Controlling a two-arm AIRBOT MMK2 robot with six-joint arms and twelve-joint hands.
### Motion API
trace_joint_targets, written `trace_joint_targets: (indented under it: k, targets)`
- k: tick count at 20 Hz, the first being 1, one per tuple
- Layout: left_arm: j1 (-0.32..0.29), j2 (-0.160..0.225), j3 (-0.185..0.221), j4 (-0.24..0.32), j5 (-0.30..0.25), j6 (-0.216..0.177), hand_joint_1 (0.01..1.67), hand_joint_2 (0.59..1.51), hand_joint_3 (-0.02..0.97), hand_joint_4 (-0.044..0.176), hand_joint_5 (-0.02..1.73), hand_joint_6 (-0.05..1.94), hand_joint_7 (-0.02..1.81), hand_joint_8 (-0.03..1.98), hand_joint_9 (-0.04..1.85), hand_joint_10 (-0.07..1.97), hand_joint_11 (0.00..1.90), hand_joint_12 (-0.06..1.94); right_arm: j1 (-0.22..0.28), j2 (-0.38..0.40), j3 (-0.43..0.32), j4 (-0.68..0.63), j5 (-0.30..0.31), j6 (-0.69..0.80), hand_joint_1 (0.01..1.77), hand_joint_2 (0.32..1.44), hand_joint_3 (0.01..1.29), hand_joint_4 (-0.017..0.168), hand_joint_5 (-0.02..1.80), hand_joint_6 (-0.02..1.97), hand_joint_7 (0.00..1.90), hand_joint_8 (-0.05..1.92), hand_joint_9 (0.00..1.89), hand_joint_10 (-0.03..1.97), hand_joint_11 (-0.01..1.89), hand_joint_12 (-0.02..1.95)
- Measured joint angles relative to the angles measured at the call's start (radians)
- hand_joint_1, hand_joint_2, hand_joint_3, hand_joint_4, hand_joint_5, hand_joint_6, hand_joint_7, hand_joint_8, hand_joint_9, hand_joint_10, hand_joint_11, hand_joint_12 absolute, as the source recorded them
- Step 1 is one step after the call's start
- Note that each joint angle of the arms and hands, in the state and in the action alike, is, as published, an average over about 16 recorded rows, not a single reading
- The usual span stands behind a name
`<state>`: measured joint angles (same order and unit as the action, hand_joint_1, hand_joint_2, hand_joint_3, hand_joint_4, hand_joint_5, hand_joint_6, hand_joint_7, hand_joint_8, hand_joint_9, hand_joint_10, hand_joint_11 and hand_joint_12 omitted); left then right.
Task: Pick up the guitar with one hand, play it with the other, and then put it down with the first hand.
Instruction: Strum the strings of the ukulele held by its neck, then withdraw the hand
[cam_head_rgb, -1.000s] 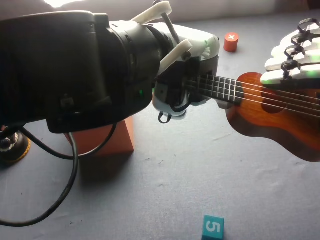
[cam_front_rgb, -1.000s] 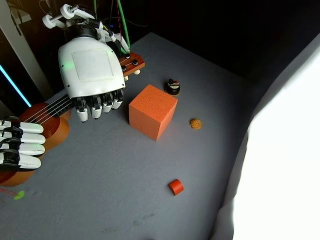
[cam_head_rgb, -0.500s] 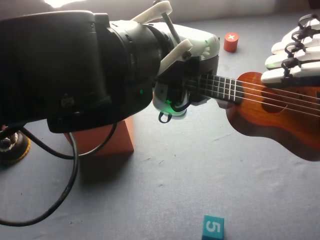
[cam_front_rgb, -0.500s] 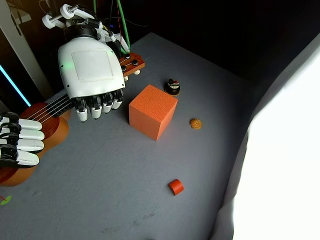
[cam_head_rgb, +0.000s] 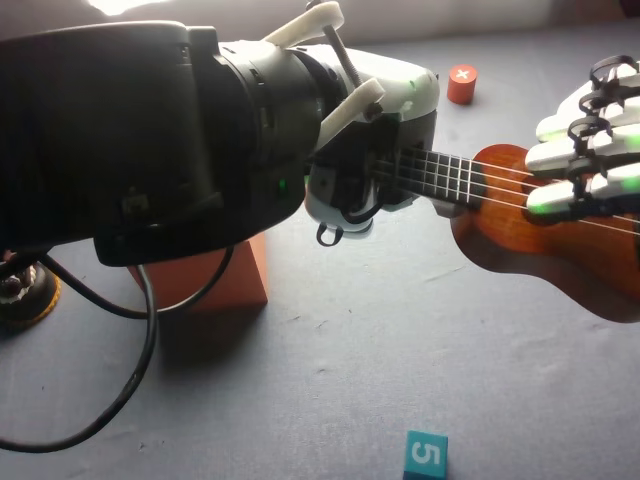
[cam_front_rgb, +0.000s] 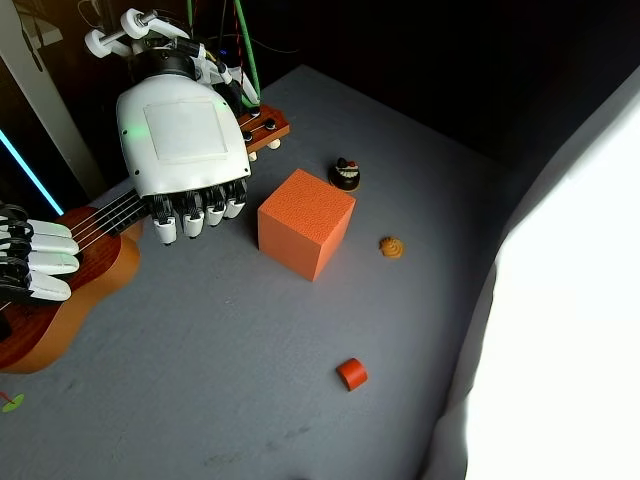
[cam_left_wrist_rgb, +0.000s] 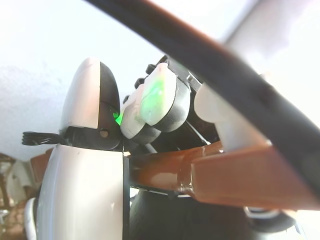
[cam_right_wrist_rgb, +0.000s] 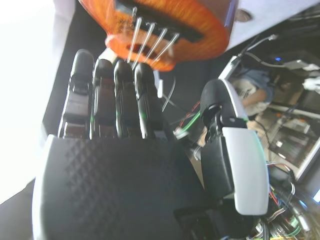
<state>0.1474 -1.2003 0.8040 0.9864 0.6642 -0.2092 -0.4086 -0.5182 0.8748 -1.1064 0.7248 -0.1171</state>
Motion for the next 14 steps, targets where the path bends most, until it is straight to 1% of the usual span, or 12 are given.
trace_joint_targets:
  k: [5, 9, 11, 14]
  targets:
    - [0.0, 0.0, 0.0, 0.0, 0.0, 0.0, 1.51, 1.073, -0.005, 0.025, 1.31, 1.88, 1.35, 1.96, 1.44, 1.94, 1.48, 1.92, -0.008, 0.009, -0.009, -0.005, 0.03, 0.006, 0.37, 1.27, 0.02, -0.003, 0.39, 0.05, 0.22, 0.02, 0.2, 0.02, 0.01, 0.67]
    - [0.0, 0.0, 0.0, 0.0, -0.001, 0.001, 1.51, 1.074, -0.007, 0.023, 1.31, 1.88, 1.35, 1.96, 1.44, 1.94, 1.48, 1.92, 0.004, 0.015, -0.012, 0.014, 0.05, 0.012, 0.36, 1.27, 0.02, 0.0, 0.37, 0.05, 0.22, 0.02, 0.2, 0.02, 0.01, 0.66]
    - [0.0, 0.0, 0.0, 0.0, -0.001, 0.001, 1.51, 1.074, -0.008, 0.023, 1.31, 1.88, 1.34, 1.96, 1.44, 1.94, 1.47, 1.92, 0.012, 0.018, -0.01, 0.035, 0.06, 0.014, 0.36, 1.28, 0.02, 0.001, 0.35, 0.05, 0.21, 0.02, 0.19, 0.02, 0.01, 0.65]
    - [-0.001, 0.0, 0.001, 0.0, -0.002, 0.002, 1.51, 1.074, -0.01, 0.024, 1.31, 1.88, 1.34, 1.96, 1.44, 1.94, 1.47, 1.92, 0.027, 0.02, 0.0, 0.107, 0.071, 0.002, 0.35, 1.28, 0.02, 0.003, 0.3, 0.04, 0.2, 0.02, 0.18, 0.02, 0.01, 0.63]
